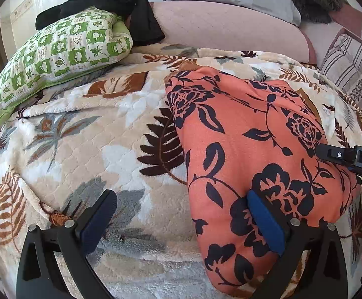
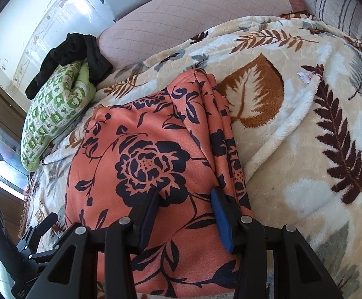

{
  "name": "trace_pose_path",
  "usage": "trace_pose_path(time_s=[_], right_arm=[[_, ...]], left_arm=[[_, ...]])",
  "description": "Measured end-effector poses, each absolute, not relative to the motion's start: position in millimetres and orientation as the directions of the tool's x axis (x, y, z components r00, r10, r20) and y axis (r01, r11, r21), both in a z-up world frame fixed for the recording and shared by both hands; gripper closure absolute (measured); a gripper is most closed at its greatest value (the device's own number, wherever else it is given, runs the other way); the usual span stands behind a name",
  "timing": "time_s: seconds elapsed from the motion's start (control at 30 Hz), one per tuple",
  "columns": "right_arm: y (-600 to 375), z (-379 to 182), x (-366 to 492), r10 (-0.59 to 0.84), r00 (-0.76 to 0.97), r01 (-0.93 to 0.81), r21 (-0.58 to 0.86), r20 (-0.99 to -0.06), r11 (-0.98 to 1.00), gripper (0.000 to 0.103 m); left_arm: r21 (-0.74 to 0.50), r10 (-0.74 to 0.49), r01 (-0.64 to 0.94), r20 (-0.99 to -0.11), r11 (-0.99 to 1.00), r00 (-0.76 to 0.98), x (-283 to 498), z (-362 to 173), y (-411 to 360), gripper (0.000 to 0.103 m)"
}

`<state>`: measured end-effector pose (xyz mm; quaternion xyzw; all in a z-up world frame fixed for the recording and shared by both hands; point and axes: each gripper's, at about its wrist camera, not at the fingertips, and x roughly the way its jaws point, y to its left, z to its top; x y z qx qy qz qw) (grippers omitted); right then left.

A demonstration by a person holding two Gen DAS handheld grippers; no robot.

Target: Fold small clothes

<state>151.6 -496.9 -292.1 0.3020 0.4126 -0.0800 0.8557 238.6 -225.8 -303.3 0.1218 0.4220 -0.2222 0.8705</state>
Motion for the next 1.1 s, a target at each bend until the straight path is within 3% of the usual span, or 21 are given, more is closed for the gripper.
trace_pose_path(time_s=[0.3,0.53,0.77,0.97,1.1], right_arm=[[-497,-292,154,0.114,0.636,0.383,0.44,-0.764,0.812,0.055],[-506,-271,145,0.129,0.663,0.376,0.477,-0.737,0.794,0.058],[-524,-251,162,0.118,0.714,0.371,0.516,-0.69,0.773,0.057],[-528,-298,210,0.143,0.588,0.451,0.469,-0.796,0.76,0.054],[-523,-271,218,0.093,0.597,0.441,0.423,-0.797,0.792,0.055]], left_arm=[[0.029,-0.274,0.491,-0.801,0.871,0.533,241,-295,-227,0.0],[0.036,-0.285,0.433,-0.704,0.901,0.65,241,-266,-211,0.0],[0.064,-0.209,0.392,-0.761,0.918,0.614,251,-288,-214,0.0],[0.108,-0.189,0.402,-0.754,0.909,0.629,248,-290,-219,0.0],[0.074,-0.206,0.411,-0.777,0.909,0.595,254,-288,-215,0.0]])
